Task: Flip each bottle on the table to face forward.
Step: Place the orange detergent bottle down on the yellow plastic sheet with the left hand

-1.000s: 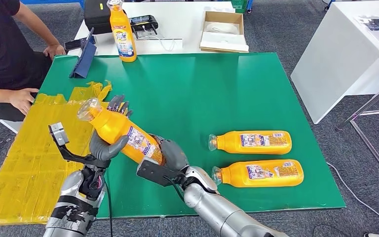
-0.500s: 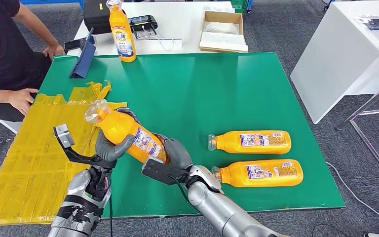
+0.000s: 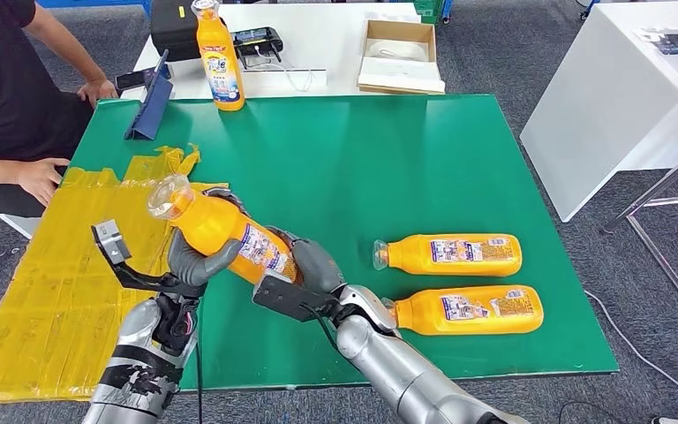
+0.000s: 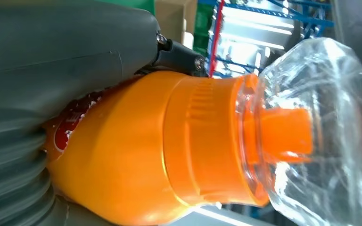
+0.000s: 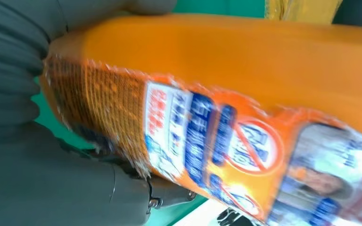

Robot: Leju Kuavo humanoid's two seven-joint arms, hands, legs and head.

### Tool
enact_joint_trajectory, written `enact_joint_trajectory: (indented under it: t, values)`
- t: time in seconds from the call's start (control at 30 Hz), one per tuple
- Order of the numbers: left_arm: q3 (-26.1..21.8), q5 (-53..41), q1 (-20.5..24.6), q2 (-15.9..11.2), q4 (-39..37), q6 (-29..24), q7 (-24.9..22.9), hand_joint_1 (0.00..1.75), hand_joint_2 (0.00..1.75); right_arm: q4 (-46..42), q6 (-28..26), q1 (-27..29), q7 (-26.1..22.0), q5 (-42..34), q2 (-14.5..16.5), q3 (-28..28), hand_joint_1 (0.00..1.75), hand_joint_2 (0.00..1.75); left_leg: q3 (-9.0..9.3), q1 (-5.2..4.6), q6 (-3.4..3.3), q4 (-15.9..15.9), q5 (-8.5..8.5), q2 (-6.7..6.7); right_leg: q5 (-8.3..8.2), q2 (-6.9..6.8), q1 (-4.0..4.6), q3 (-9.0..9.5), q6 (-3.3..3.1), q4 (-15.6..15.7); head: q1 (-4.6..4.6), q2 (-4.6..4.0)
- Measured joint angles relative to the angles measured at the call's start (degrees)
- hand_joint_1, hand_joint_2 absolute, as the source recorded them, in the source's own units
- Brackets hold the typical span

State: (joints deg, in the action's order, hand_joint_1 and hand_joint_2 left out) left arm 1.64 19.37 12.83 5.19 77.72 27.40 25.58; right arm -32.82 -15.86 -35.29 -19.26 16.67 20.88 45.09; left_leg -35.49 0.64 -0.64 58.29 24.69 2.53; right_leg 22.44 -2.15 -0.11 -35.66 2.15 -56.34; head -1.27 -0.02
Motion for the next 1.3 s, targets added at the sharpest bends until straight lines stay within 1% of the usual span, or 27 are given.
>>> enact_joint_trajectory:
  t: [0.03, 0.1, 0.17, 0.23, 0.27, 0.33, 0.37, 0.4, 0.43, 0.5, 0.6, 0.63, 0.7, 0.77, 0.83, 0.9, 0.97, 1.17, 1.3]
  values:
    - [0.0, -2.6, 0.4, 0.0, 0.0, -1.8, 1.0, 1.75, 1.75, 0.0, -0.2, -0.2, -0.4, 0.3, 0.0, -0.7, 0.0, 1.75, 0.0, 0.0, 0.0, 0.0, 0.0, -0.01, 0.0, 0.0, 0.0, 0.0, 0.0, 0.0, 0.0, 0.0]
    - [0.0, -9.9, 1.5, 0.1, -0.1, -7.2, 3.3, 1.75, 1.75, -0.4, -0.8, -0.5, -2.1, 1.1, 0.0, -2.7, 0.0, 0.87, 0.0, 0.0, 0.0, 0.0, -0.01, 0.0, -0.01, 0.0, 0.0, -0.01, 0.0, 0.0, 0.0, 0.0]
    - [0.0, -19.2, 2.5, 0.2, -0.1, -15.4, 5.8, 1.75, 1.75, -1.7, -1.3, -0.3, -3.9, 2.6, -0.5, -5.5, 0.0, 0.0, 0.02, 0.0, 0.0, 0.0, -0.01, 0.02, -0.01, 0.01, 0.0, -0.01, 0.01, 0.0, -0.01, 0.0]
    - [0.1, -31.0, 3.4, 0.3, -0.1, -26.7, 7.3, 1.75, 1.75, -4.4, -1.4, 0.5, -4.5, 4.9, -1.3, -8.2, 0.0, 0.0, 0.02, 0.0, 0.0, 0.0, -0.01, 0.0, -0.02, 0.0, 0.0, 0.0, 0.01, 0.0, -0.01, 0.0]
    - [0.2, -38.1, 3.6, 0.4, -0.1, -33.5, 7.2, 1.75, 1.75, -6.5, -1.2, 1.1, -4.3, 6.1, -1.8, -9.5, 0.0, 0.0, 0.02, 0.0, 0.0, 0.0, -0.01, -0.01, -0.02, -0.01, 0.0, 0.01, 0.01, 0.0, -0.01, 0.0]
    - [0.6, -53.5, 3.7, 0.5, 0.0, -46.8, 5.3, 1.75, 1.75, -11.6, -0.3, 2.6, -3.4, 8.0, -3.4, -11.9, 0.0, 0.0, 0.01, -0.01, 0.0, 0.0, -0.01, -0.03, -0.02, -0.02, -0.01, 0.01, 0.01, 0.0, -0.01, 0.0]
    - [0.8, -60.6, 3.7, 0.5, 0.1, -52.1, 3.8, 1.75, 1.75, -14.5, 0.3, 3.4, -2.9, 8.6, -4.3, -13.0, 0.0, 0.0, 0.0, -0.02, -0.01, 0.0, -0.01, -0.05, -0.01, -0.04, -0.02, 0.01, 0.02, 0.0, -0.01, 0.0]
    - [1.0, -66.2, 3.5, 0.4, 0.2, -55.8, 2.3, 1.75, 1.75, -17.5, 1.0, 4.3, -2.5, 8.9, -5.4, -14.1, 0.0, 0.0, -0.01, -0.03, -0.01, 0.0, 0.0, -0.07, -0.01, -0.06, -0.03, 0.01, 0.02, 0.0, -0.01, 0.0]
    - [1.1, -70.1, 3.2, 0.3, 0.3, -58.2, 1.1, 1.75, 1.75, -20.5, 1.9, 5.1, -2.1, 9.0, -6.6, -15.1, 0.0, 0.0, -0.03, -0.04, -0.01, 0.0, 0.0, -0.1, -0.01, -0.07, -0.05, 0.02, 0.02, 0.0, -0.01, 0.0]
    - [1.2, -73.5, 2.4, 0.1, 0.4, -60.5, -0.1, 1.75, 1.75, -25.5, 3.2, 6.7, -1.5, 9.0, -8.7, -17.1, 0.0, 0.0, -0.04, -0.07, -0.01, 0.0, 0.02, -0.09, 0.0, -0.08, -0.08, 0.01, 0.02, 0.0, -0.01, 0.0]
    - [1.3, -77.3, 1.4, -0.2, 0.4, -62.6, -1.7, 1.75, 1.75, -30.7, 4.2, 8.4, -1.3, 8.7, -11.0, -19.1, 0.0, 0.0, -0.05, -0.09, -0.01, 0.0, 0.03, -0.06, 0.0, -0.06, -0.1, 0.0, 0.02, 0.0, -0.02, 0.0]
    - [1.4, -80.6, 1.1, -0.3, 0.4, -63.8, -3.1, 1.75, 1.75, -32.1, 4.6, 8.9, -1.4, 8.3, -11.7, -19.5, 0.0, 0.0, -0.05, -0.09, -0.01, 0.0, 0.03, -0.07, 0.0, -0.07, -0.1, -0.01, 0.02, 0.0, -0.02, 0.0]
    - [1.4, -89.9, 0.5, -1.0, 0.0, -65.9, -7.2, 1.75, 1.75, -35.1, 6.4, 9.9, -1.7, 6.8, -13.7, -20.4, 0.0, 0.0, -0.04, -0.09, -0.01, 0.0, 0.03, -0.1, 0.0, -0.09, -0.09, 0.0, 0.02, 0.1, -0.02, 0.0]
    - [1.4, -98.3, -0.2, -2.3, -1.3, -66.5, -11.5, 1.75, 1.75, -37.9, 9.5, 10.9, -1.6, 4.9, -16.3, -21.6, 0.0, 0.87, -0.04, -0.08, -0.01, 0.0, 0.03, -0.09, 0.0, -0.08, -0.09, 0.01, 0.02, 0.0, -0.01, 0.0]
    - [1.3, -102.8, -0.6, -3.9, -3.8, -66.4, -14.8, 1.75, 1.75, -40.1, 13.4, 11.8, -1.3, 3.1, -19.1, -22.4, 0.0, 1.75, -0.03, -0.08, -0.01, 0.0, 0.03, -0.03, -0.01, -0.05, -0.09, 0.01, 0.02, 0.0, -0.02, 0.0]
    - [0.9, -104.5, -0.8, -5.7, -7.2, -66.5, -16.7, 1.75, 1.75, -41.9, 16.8, 12.9, -1.4, 1.8, -22.1, -22.9, 0.0, 1.75, -0.02, -0.08, -0.01, 0.0, 0.03, -0.03, -0.01, -0.04, -0.09, 0.01, 0.02, 0.0, -0.01, 0.0]
    - [0.2, -104.6, -1.3, -7.2, -10.2, -66.8, -17.3, 1.75, 1.75, -43.7, 18.5, 14.3, -1.7, 0.9, -24.8, -23.2, 0.0, 1.75, -0.03, -0.08, -0.01, 0.0, 0.03, -0.04, -0.01, -0.04, -0.08, 0.0, 0.02, 0.0, -0.01, 0.0]
    - [-1.1, -104.6, -1.8, -9.7, -16.4, -66.8, -18.0, 1.75, 1.75, -47.9, 20.3, 17.6, -2.0, -0.5, -29.9, -23.5, 0.0, 1.75, -0.05, -0.08, -0.01, 0.0, 0.04, -0.09, 0.02, -0.08, -0.08, -0.01, 0.02, 0.0, -0.02, 0.0]
    - [-2.8, -103.5, -1.4, -11.4, -22.2, -66.9, -17.5, 1.75, 1.75, -52.5, 21.8, 21.7, -2.5, -1.5, -34.1, -23.6, 0.0, 1.75, -0.05, -0.08, -0.01, 0.0, 0.06, -0.09, 0.02, -0.07, -0.1, -0.01, 0.02, 0.1, -0.02, 0.0]
